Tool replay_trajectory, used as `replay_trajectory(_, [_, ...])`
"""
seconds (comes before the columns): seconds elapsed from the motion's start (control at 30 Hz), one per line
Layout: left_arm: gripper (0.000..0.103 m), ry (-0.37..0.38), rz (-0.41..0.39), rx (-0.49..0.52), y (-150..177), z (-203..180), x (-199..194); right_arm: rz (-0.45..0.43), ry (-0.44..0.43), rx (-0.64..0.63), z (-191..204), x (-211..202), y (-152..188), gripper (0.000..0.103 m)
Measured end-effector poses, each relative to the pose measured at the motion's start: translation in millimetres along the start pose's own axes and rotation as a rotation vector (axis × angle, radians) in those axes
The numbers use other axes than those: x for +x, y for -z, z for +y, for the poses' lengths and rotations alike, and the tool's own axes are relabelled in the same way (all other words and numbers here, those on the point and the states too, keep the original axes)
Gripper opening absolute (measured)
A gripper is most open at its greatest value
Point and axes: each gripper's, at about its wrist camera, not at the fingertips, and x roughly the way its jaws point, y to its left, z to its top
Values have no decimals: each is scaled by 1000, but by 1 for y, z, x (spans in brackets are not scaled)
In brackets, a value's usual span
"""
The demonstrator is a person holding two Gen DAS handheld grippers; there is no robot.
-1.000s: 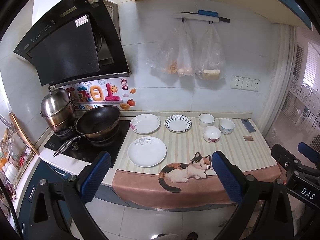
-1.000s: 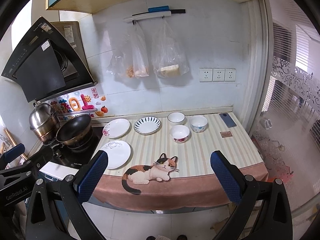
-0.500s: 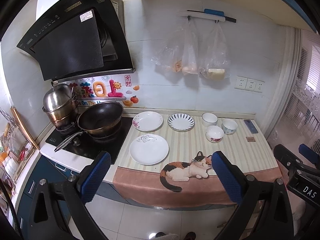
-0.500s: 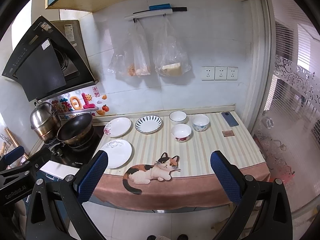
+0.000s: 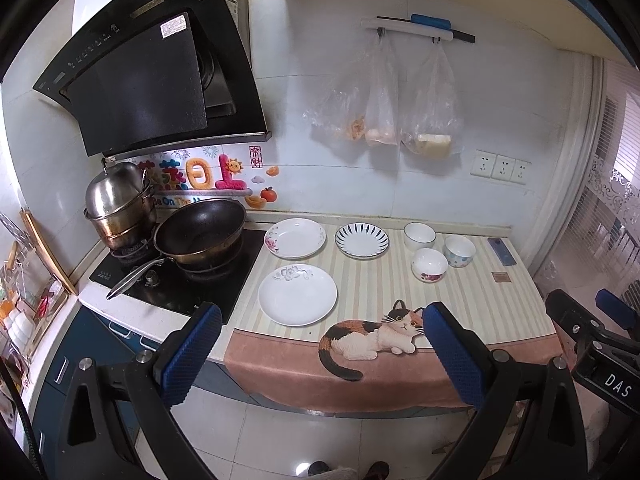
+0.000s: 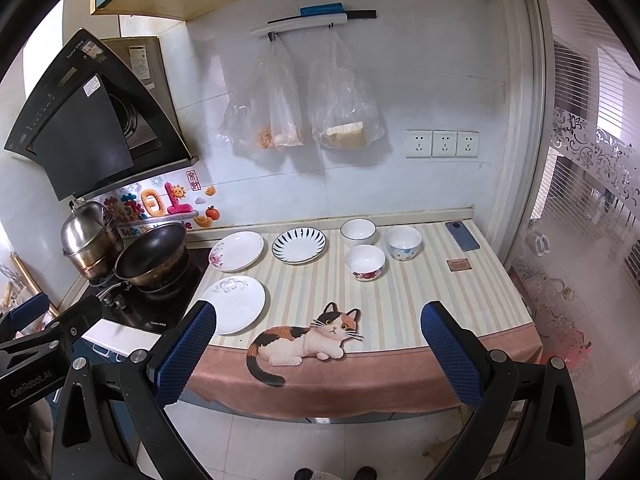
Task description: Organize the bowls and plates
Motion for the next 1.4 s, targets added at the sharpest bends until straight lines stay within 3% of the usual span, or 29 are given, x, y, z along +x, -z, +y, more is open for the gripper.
replay_trajectory(0.9, [103, 18, 13, 3, -3, 0, 18, 32, 15, 24, 5, 19, -1, 103])
replay_trajectory(1.07, [103, -38, -18, 6, -7, 19, 55, 12, -33, 63, 11, 50, 3, 103])
replay_trajectory(1.17, [103, -83, 0, 16, -5, 35, 92, 71, -55, 77, 17, 92, 11, 103])
replay_trajectory(1.4, [103, -144, 240, -25, 7, 76, 226, 269, -136, 35, 39, 224, 31, 103])
